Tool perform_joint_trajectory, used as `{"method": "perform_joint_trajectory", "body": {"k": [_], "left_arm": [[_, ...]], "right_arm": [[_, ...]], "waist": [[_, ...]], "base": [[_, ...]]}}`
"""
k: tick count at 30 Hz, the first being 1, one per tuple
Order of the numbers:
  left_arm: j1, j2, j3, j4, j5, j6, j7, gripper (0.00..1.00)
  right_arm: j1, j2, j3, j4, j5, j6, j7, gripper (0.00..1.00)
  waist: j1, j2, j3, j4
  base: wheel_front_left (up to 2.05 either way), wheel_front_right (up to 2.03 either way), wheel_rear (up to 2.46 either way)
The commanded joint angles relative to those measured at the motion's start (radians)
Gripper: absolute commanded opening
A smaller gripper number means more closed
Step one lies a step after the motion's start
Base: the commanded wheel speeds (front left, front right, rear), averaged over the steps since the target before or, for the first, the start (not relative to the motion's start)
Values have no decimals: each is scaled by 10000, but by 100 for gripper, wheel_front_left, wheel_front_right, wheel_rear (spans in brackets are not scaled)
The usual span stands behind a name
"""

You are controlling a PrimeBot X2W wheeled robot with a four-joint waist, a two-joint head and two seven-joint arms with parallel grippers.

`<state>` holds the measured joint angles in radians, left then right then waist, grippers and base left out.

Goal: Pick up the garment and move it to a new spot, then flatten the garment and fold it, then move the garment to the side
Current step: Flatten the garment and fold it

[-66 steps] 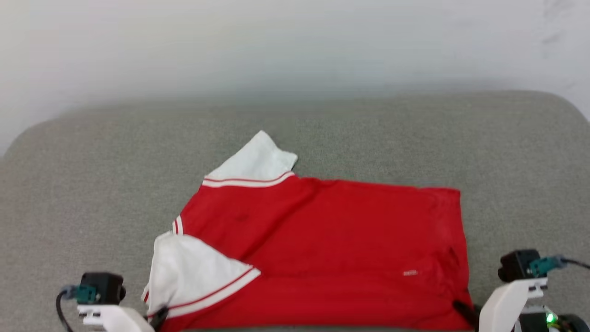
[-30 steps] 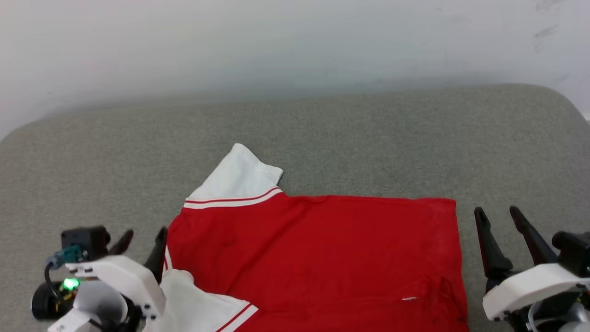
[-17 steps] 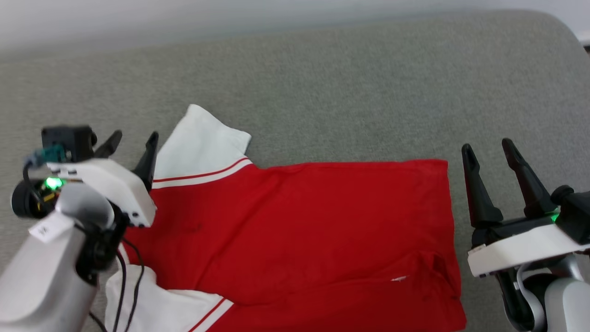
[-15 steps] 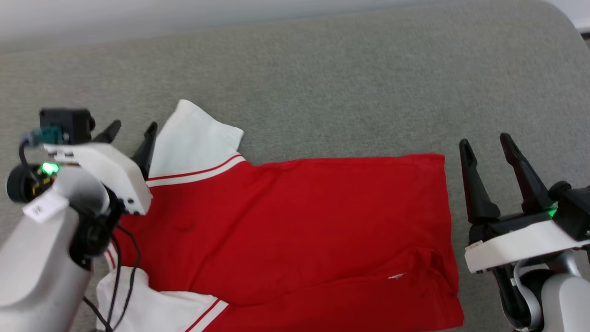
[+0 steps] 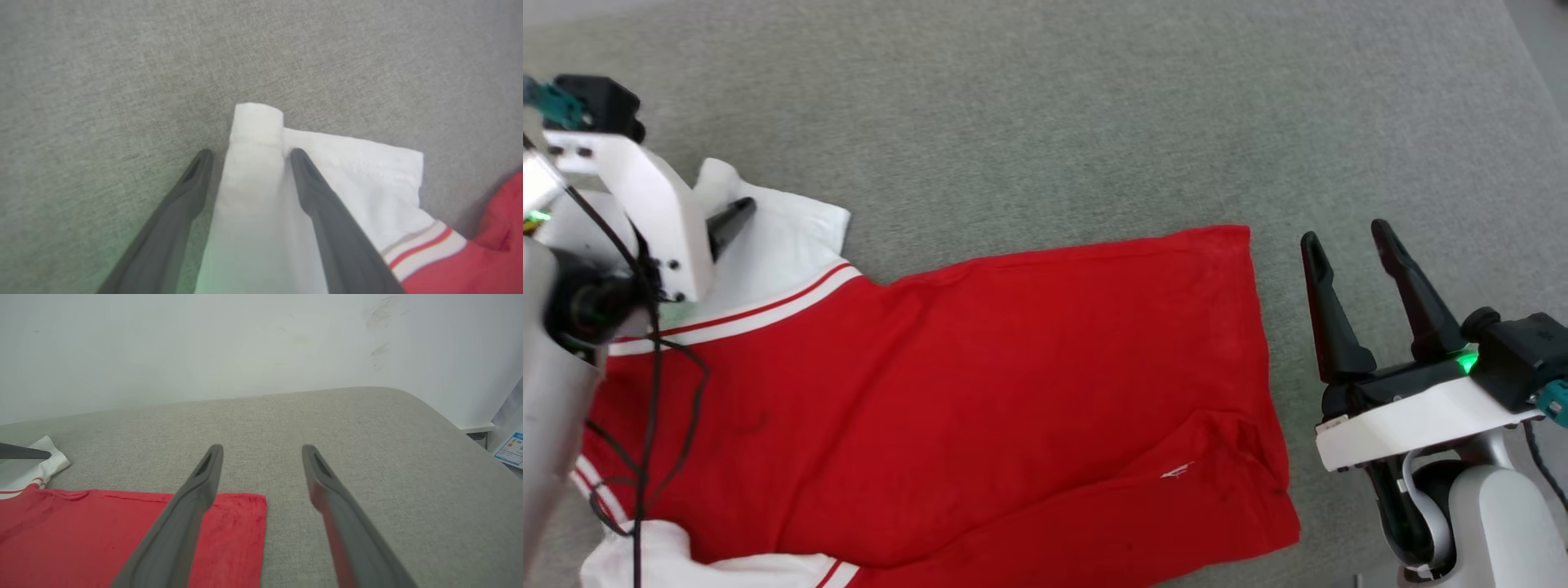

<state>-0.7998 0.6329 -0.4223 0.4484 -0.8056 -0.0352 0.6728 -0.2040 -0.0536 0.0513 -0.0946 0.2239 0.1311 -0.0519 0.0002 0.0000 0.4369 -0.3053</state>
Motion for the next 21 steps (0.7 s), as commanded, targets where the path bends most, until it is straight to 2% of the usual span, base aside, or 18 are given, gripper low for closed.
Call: {"method": "perform_joint_trajectory", "body": {"k": [1,2,3,4,5,6,8,14,21], "left_arm": [[52,63,-177,320,-154,85,654,100],[92,81,-222,432,-241,121,997,100],[128,53,-207,506,-398,145,1249,95],[194,-1,-227,577,-566,186,1578,46],[266,-2,-266,585,-624,210,1794,18],[317,21,-284,550,-648,269,1875,0],[365,0,-282,440,-704,347,1976,0],[100,-91,-82,106,-650,298,1296,0],[-353,-341,74,-313,-572,160,515,0]], "right_arm": [[-115,47,35,94,172,-8,-91,100],[-106,45,5,158,208,-8,-111,100],[-101,46,-13,227,302,-8,-120,100],[-122,47,-32,262,356,-8,-148,100],[-137,48,-84,323,427,-8,-139,100],[-161,47,-133,407,536,-8,-69,100],[-271,46,-273,586,713,-8,106,100],[-598,-340,-368,1317,1544,-8,1058,100],[-1563,-1475,-36,2610,2876,-8,3248,100]], "waist": [[-2,0,154,-177],[-2,0,183,-210],[-2,0,218,-239],[-2,0,235,-254],[-2,0,248,-264],[-2,0,263,-270],[-2,0,270,-255],[-2,0,179,-74],[-2,0,105,474]], "base": [[0,0,0],[0,0,0],[0,0,0],[0,0,0],[0,0,0],[0,0,0],[0,0,0],[0,0,0],[0,0,0]]}}
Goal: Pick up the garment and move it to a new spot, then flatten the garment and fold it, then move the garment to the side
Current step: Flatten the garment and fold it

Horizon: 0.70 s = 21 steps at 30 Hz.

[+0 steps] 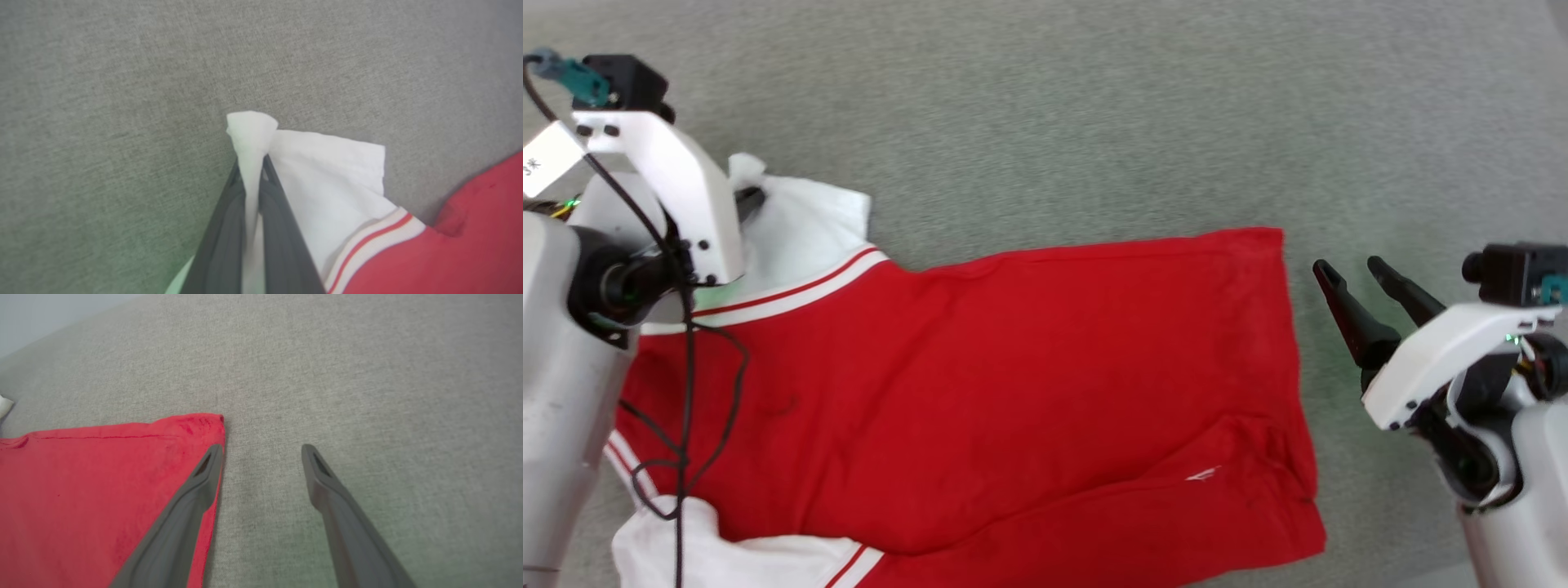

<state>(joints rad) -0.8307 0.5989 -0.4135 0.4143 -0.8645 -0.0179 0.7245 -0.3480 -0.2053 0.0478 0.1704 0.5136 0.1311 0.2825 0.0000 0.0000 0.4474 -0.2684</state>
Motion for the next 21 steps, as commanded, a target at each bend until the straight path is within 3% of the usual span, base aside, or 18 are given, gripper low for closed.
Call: {"method": "perform_joint_trajectory", "body": {"k": [1,7,15,16,17,18,21], "left_arm": [[-97,-65,-27,-95,4,-53,-87,0],[-244,-287,-256,-872,333,-224,-561,0],[-126,-347,-433,-1600,548,-295,-957,0],[-74,-364,-443,-1642,541,-299,-981,0],[-5,-369,-449,-1680,525,-312,-1032,0],[44,-358,-445,-1707,512,-331,-1070,0],[204,-240,-356,-1722,575,-333,-1373,0]], "right_arm": [[-278,-143,76,54,90,-8,196,100],[-1070,-873,833,272,486,-8,1826,100],[-1538,-1322,1988,1165,714,-5,3938,100],[-1471,-1340,2100,1307,720,-5,4239,84],[-1435,-1315,2149,1372,753,-5,4427,35],[-1424,-1309,2215,1372,807,-2,4562,0],[-1650,-1407,1995,1129,799,5,4305,0]], "waist": [[0,0,18,218],[0,0,211,830],[0,0,360,1297],[0,0,343,1328],[0,0,320,1355],[0,0,292,1376],[0,0,124,1400]], "base": [[0,0,0],[0,0,0],[0,0,0],[0,0,0],[0,0,0],[0,0,0],[0,0,0]]}}
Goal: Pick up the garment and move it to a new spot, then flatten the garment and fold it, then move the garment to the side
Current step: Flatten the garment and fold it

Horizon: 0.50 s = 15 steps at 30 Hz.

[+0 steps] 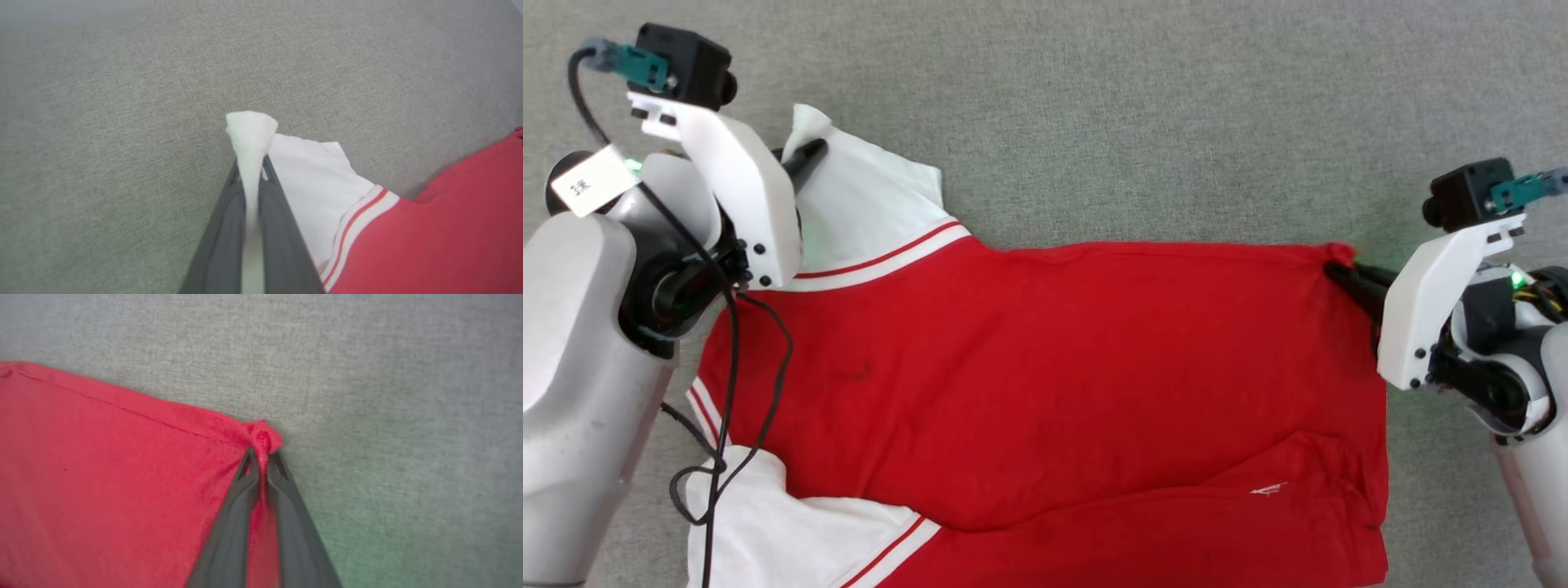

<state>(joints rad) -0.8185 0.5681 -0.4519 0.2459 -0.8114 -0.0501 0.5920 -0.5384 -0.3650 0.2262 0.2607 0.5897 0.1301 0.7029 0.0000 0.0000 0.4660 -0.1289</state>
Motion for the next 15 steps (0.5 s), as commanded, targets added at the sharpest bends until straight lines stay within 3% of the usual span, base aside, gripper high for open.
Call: {"method": "perform_joint_trajectory", "body": {"k": [1,8,15], "left_arm": [[168,103,65,-43,64,-2,-167,0],[1265,289,400,-129,-26,71,-1265,0],[3129,470,629,-739,-133,415,-2161,0]], "right_arm": [[189,113,83,145,22,1,-38,0],[516,-152,-644,-360,-252,-3,-776,0],[1863,60,-1289,-847,-353,-2,-1135,0]], "waist": [[0,0,-138,10],[0,0,-995,155],[0,0,-2074,413]], "base": [[0,0,0],[0,0,0],[0,0,0]]}}
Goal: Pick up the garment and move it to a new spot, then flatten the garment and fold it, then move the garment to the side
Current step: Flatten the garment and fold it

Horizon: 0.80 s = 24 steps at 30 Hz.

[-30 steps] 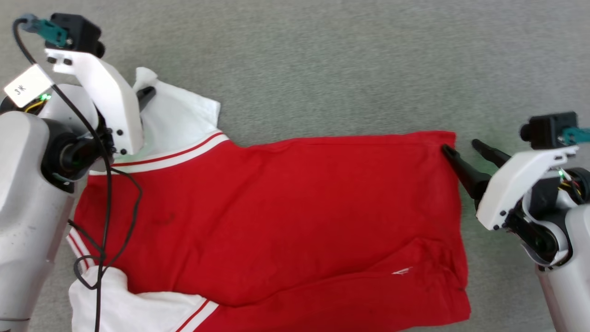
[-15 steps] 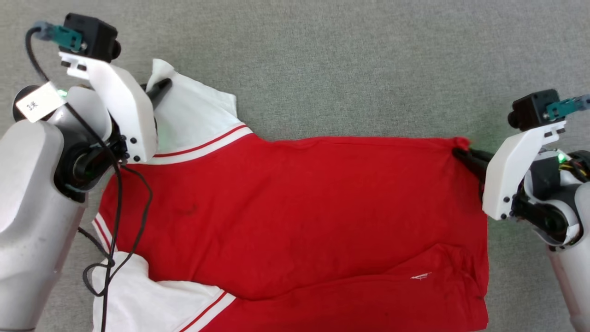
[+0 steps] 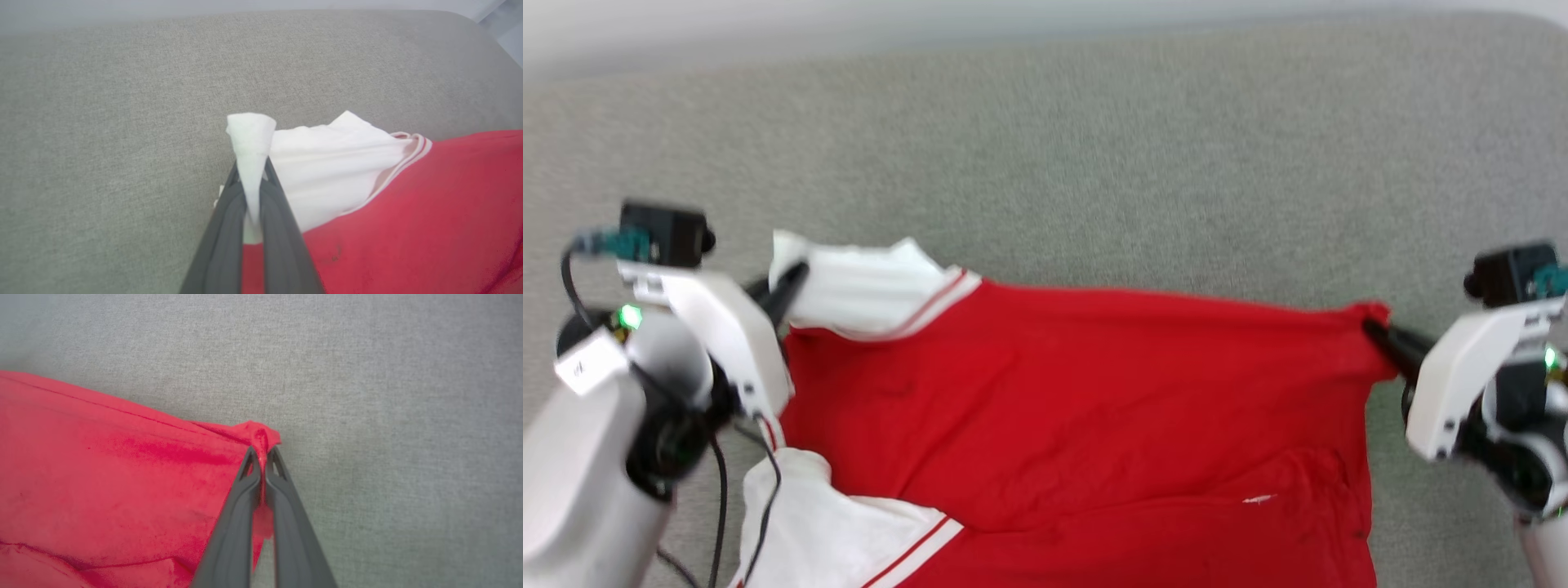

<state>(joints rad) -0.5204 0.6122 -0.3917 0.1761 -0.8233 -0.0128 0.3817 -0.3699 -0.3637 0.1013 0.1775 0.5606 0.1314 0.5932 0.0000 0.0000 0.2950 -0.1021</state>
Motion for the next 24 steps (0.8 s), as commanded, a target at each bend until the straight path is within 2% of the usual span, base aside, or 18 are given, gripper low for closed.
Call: {"method": "perform_joint_trajectory", "body": {"k": [1,8,15,19,24], "left_arm": [[467,32,36,-176,-48,103,-171,0],[2665,98,216,-1054,-251,773,-797,0],[4682,-104,250,-1535,-545,1338,-1272,0],[5404,-358,65,-1460,-676,1437,-1424,0],[5602,-844,-169,-849,-893,1251,-1586,0]], "right_arm": [[415,84,-120,-93,-90,-15,-98,0],[1979,621,-563,-428,-123,-15,-431,0],[3098,1155,-855,-275,-268,-15,-1007,0],[3510,1475,-1077,-74,-273,-14,-1427,0],[3945,1835,-1277,342,-312,-12,-1939,0]], "waist": [[0,0,-507,191],[0,0,-1210,428],[0,0,-1729,528],[0,0,-1838,576],[0,0,-1888,664]], "base": [[0,0,0],[0,0,0],[0,0,0],[0,0,0],[0,0,0]]}}
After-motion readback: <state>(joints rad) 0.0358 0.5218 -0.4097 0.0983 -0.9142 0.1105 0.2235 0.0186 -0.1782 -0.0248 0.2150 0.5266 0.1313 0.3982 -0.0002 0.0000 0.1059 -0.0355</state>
